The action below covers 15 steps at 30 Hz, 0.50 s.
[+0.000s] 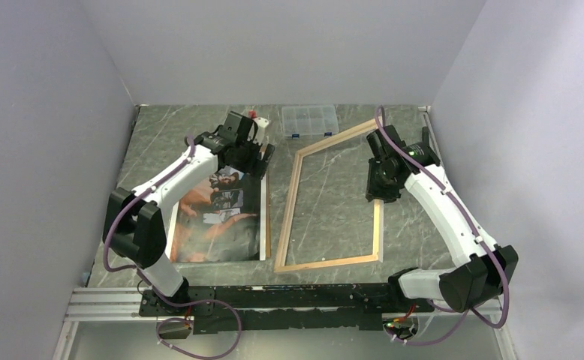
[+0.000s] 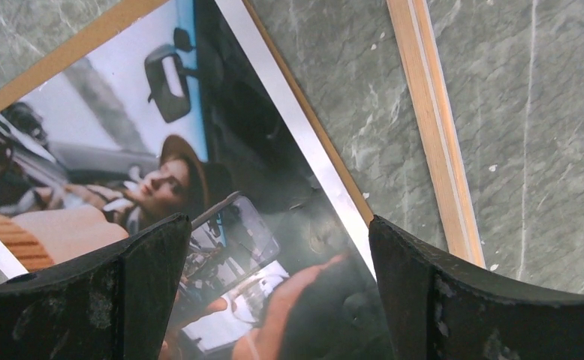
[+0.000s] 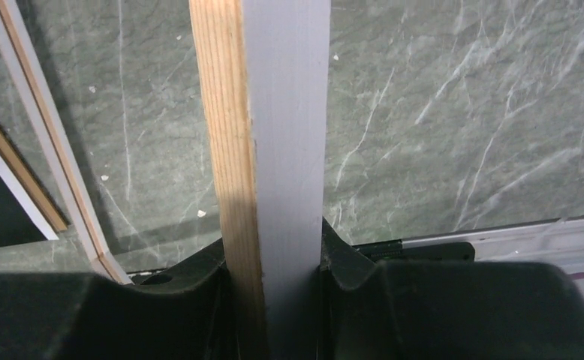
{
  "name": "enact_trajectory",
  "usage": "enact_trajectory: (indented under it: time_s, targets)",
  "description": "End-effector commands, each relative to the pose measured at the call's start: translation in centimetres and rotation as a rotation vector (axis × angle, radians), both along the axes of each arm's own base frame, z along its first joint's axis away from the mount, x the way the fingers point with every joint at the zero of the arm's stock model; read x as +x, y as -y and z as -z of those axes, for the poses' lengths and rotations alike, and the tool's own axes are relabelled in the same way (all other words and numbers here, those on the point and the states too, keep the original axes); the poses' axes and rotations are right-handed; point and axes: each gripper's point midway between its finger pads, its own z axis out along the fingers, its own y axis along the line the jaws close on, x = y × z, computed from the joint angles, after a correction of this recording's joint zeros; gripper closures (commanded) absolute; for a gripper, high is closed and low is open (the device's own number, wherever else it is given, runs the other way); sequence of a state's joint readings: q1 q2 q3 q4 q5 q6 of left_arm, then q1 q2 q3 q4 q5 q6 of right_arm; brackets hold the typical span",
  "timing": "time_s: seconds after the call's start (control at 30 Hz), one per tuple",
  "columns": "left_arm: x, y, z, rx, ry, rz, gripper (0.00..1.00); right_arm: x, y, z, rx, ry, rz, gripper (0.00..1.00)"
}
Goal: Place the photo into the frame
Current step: Turn over the photo frame at the center of the board.
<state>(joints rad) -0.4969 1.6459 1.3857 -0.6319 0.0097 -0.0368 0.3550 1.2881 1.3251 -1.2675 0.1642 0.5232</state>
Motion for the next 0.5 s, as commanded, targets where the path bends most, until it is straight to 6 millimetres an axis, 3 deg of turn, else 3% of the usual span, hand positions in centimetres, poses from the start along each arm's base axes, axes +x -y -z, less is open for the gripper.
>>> enact_trajectory:
  time_s: [0.0,0.23,0.47]
  targets:
    - [0.0,-0.4,-1.0,-0.007,0.047,0.012,0.07,1.8,0.5,0.0,-0.030,0.084,0.000,0.71]
    - [0.2,-1.7,2.1,0.098,0.067,0.066,0.06,2.2,0.3,2.0,-0.028,0.063,-0.007,0.71]
    - [0.4,-1.1,6.1,0.187,0.056,0.122,0.06,2.4,1.0,3.1,-0.057,0.046,0.004,0.68]
